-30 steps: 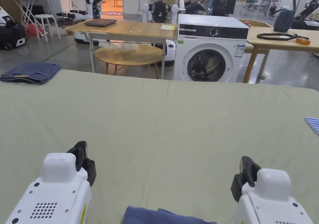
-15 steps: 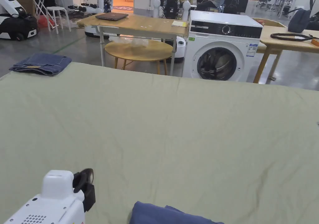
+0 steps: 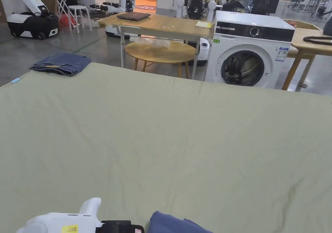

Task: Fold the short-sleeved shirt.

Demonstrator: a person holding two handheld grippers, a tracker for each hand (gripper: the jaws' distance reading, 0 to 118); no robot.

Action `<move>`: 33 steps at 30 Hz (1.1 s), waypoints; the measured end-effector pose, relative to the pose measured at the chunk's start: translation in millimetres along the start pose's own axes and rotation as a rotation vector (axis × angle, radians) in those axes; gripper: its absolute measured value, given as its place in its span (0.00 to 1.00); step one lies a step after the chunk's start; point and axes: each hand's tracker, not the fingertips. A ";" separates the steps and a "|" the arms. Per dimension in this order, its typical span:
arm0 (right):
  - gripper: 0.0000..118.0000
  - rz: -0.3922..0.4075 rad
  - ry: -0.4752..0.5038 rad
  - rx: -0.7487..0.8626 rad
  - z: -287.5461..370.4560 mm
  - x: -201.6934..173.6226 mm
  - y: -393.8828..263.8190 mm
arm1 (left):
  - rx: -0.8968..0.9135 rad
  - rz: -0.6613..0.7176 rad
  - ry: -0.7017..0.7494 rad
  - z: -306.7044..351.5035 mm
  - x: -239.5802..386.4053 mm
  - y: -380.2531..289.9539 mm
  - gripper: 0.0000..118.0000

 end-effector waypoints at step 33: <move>0.00 0.049 0.012 0.062 11.9 -2.6 18.4 | -0.150 0.135 -0.206 -68.1 -8.7 0.9 0.16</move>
